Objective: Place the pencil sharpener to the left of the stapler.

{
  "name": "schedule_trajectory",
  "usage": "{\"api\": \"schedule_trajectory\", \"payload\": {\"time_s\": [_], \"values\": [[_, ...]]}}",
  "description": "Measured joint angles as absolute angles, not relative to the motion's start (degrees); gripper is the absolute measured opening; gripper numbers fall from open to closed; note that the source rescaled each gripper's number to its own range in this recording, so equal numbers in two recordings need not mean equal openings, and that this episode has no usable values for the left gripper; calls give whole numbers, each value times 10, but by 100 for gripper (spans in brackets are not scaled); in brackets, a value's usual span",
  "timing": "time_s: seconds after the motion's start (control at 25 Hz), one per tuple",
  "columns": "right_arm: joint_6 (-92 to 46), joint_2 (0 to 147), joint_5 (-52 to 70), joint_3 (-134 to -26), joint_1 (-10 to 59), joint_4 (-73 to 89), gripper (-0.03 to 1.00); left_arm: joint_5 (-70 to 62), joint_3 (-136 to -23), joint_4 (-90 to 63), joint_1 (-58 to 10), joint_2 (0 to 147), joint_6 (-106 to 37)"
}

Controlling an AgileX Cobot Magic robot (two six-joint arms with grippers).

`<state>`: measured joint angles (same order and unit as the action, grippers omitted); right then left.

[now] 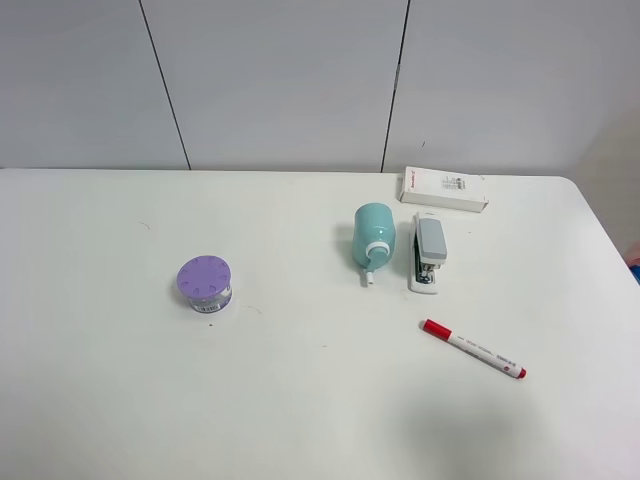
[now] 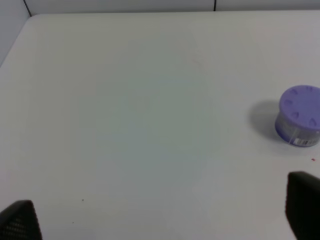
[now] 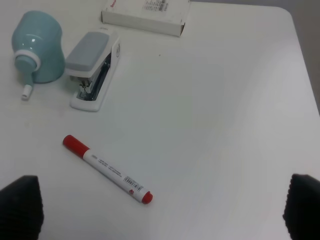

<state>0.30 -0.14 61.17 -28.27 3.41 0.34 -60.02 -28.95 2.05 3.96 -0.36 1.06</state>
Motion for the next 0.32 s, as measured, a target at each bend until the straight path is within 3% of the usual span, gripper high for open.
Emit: {"api": "schedule_trajectory", "payload": {"time_s": [0.32], "values": [[3,-1,612,-283,34,3,92,-600,-290,20,40,-4,11]]}}
